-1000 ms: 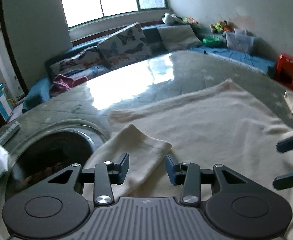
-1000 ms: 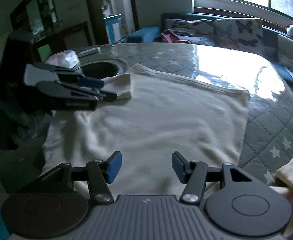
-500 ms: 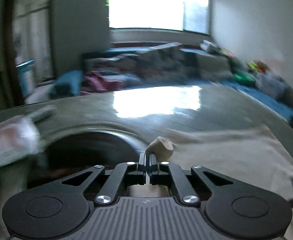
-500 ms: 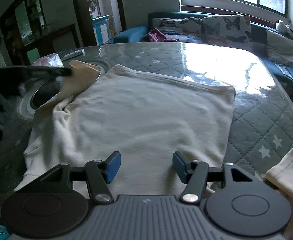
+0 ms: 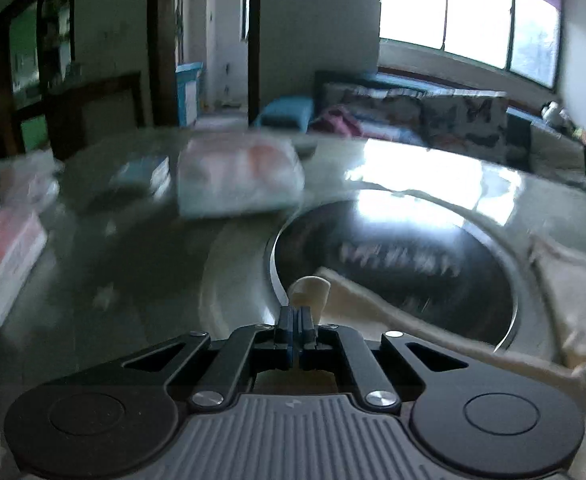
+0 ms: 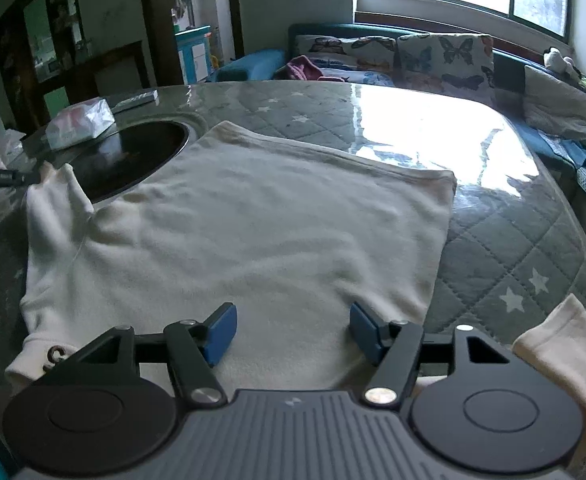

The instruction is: Fold clothes

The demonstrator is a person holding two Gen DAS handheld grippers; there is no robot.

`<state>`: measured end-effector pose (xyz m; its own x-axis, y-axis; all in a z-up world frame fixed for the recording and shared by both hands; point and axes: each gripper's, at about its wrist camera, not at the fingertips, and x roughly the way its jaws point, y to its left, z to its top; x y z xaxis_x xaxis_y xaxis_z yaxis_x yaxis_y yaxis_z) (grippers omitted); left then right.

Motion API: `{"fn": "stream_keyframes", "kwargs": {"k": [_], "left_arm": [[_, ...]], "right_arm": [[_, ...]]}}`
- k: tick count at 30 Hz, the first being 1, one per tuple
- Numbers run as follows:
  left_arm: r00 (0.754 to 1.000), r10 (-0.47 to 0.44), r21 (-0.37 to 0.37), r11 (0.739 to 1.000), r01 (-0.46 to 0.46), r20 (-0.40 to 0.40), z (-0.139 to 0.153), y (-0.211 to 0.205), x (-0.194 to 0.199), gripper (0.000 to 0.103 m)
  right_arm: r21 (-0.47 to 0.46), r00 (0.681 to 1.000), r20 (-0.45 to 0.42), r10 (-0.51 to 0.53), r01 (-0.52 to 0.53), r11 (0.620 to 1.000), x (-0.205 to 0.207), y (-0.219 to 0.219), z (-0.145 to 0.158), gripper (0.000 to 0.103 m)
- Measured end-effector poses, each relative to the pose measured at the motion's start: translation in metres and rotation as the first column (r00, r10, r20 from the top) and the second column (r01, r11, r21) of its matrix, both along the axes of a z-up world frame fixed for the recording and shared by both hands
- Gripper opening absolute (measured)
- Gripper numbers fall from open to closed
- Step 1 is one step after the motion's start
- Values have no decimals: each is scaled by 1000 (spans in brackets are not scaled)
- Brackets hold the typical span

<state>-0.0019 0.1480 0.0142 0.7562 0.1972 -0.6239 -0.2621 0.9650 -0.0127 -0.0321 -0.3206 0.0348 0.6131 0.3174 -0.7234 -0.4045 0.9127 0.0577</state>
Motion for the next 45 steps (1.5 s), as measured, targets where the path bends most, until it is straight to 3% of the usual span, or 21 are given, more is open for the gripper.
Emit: {"fn": "stream_keyframes", "kwargs": {"k": [3,7,11,13,16,19,21,29,39,45], "left_arm": [[1000,5,23,1000,-5,-7,-1,1,-3,9],[1000,12,34,999,-12,6,13,-6,0,11],[990,-135,-20,991,136,50,32,-39,0,11],[967,-245,-45,968,248,65,38,-66,0,10],[914,-399,-89,910,405,75,37,-104,1,10],[868,-493,-115,860,497,60,28,-134,5,10],[851,-524,-117,844,524,31,18,-145,8,10],[874,-485,-171,864,474,-30,8,-129,15,13],[855,-516,-132,852,507,-50,10,-143,30,13],[853,-520,-131,850,511,-51,9,-143,35,13]], "right_arm": [[3,1000,2,8,-8,1000,-1,1,2,65],[14,1000,16,-1,0,1000,-1,-2,9,65],[25,1000,11,-29,29,999,4,-9,10,65],[35,999,5,-42,42,998,8,-13,9,64],[52,998,0,-57,57,997,12,-19,8,64],[61,998,-4,-69,69,996,15,-24,7,64],[66,997,-10,-73,74,995,18,-27,6,63],[71,997,-17,-74,76,995,31,-39,6,59],[26,996,22,-87,86,996,92,-42,12,56],[-6,996,15,-89,89,996,132,-43,0,48]]}}
